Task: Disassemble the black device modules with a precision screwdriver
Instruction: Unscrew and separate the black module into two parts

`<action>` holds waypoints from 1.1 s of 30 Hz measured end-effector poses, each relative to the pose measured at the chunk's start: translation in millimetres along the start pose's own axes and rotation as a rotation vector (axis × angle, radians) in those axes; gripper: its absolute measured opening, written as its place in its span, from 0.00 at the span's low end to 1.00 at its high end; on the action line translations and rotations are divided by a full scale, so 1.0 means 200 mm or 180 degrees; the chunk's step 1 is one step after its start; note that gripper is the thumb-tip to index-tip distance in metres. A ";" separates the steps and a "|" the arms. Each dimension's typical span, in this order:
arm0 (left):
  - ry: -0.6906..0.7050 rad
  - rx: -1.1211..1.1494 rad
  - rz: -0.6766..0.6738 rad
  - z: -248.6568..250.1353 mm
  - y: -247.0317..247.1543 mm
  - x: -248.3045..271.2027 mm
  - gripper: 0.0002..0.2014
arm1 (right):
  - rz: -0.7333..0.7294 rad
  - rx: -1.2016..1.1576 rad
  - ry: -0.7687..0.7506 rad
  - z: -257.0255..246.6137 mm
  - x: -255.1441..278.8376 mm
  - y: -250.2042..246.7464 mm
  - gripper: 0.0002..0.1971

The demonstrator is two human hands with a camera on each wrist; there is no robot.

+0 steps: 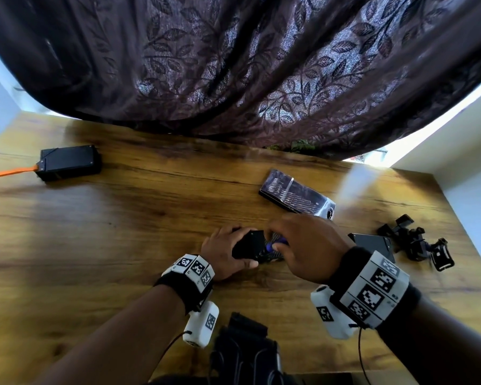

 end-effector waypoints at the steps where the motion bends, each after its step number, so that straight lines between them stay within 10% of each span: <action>1: -0.0009 -0.0005 0.0004 0.00 0.00 0.00 0.43 | 0.0006 0.0086 0.0039 0.00 0.00 -0.01 0.05; 11: -0.0007 -0.0032 -0.0021 -0.02 0.01 -0.01 0.44 | -0.0024 -0.0054 -0.0269 -0.02 0.00 0.03 0.22; 17: 0.0001 -0.0017 0.0016 -0.02 0.02 -0.01 0.45 | -0.0008 -0.0051 0.0116 -0.02 -0.03 -0.01 0.06; 28: 0.0009 -0.0015 -0.0007 -0.02 0.01 -0.01 0.45 | -0.0090 0.0034 -0.0128 -0.04 -0.03 0.00 0.20; 33: 0.0038 0.0001 -0.0007 -0.02 0.01 -0.01 0.44 | -0.0045 0.0175 0.0141 -0.04 -0.05 -0.01 0.10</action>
Point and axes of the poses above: each hand's wrist, its own x-axis away from the middle knuckle, its own y-axis out of the palm, z = x × y, the point moved 7 cm from there along -x, towards the middle knuckle, and after that the axes turned 13 degrees about y, right-handed, at the moved point
